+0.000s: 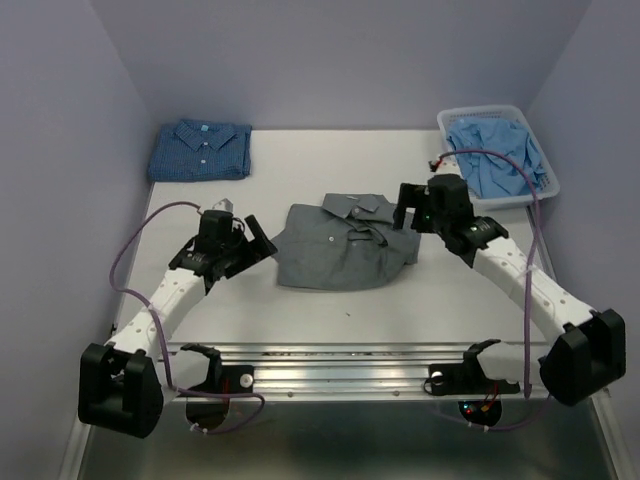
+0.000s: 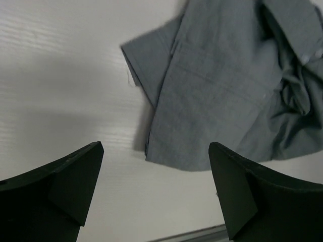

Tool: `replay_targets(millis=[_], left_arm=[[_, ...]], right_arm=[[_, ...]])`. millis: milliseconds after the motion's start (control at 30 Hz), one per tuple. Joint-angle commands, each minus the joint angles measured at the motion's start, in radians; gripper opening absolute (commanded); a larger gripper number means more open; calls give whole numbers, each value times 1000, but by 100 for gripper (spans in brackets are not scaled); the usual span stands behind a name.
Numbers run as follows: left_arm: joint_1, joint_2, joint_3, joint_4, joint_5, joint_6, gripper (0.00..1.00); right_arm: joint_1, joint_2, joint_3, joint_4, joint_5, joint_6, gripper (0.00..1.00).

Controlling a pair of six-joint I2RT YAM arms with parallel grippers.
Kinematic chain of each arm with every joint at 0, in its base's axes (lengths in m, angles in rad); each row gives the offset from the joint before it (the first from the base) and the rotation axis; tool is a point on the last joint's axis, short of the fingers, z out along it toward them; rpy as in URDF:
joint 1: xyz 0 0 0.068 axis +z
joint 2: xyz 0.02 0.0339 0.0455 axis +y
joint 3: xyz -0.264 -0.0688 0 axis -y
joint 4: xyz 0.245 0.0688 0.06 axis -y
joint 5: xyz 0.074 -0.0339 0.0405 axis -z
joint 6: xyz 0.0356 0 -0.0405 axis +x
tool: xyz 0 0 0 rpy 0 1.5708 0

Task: Fold and stack the long sleeve shirts
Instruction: Move the shirt to the center of the board, then flatten the shirt out

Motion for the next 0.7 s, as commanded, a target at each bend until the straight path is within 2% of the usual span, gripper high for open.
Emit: replay_targets(millis=[0,133,200,267,367,467,567,600,633,667], left_arm=[[-72,-58,-100,19,90,-52,99],[-99,-78,-240,106,163,-121,99],[-103,-61,-262,163,175,-127,99],[-106,-18,-259,195,167,-135,99],[-120,63,-245,231,163,-136,99],[-123,150,-219,266,157,-130,97],[-143,229,-190,306,187,-125,70],[-151,253,-182,317,198,-128,56],[-157,262,-179,326,204,-133,49],[-166,270,-177,355,215,-138,35]], right_arm=[[148,152,107,43,13,-198,100],[191,392,267,140,-146,-419,100],[191,478,328,169,-188,-495,100],[191,614,454,149,-222,-541,100],[191,736,609,88,-258,-580,100],[191,839,678,83,-269,-601,100],[191,911,721,64,-261,-606,100],[191,942,747,59,-258,-603,100],[191,954,756,59,-249,-598,100],[191,965,761,53,-248,-594,100]])
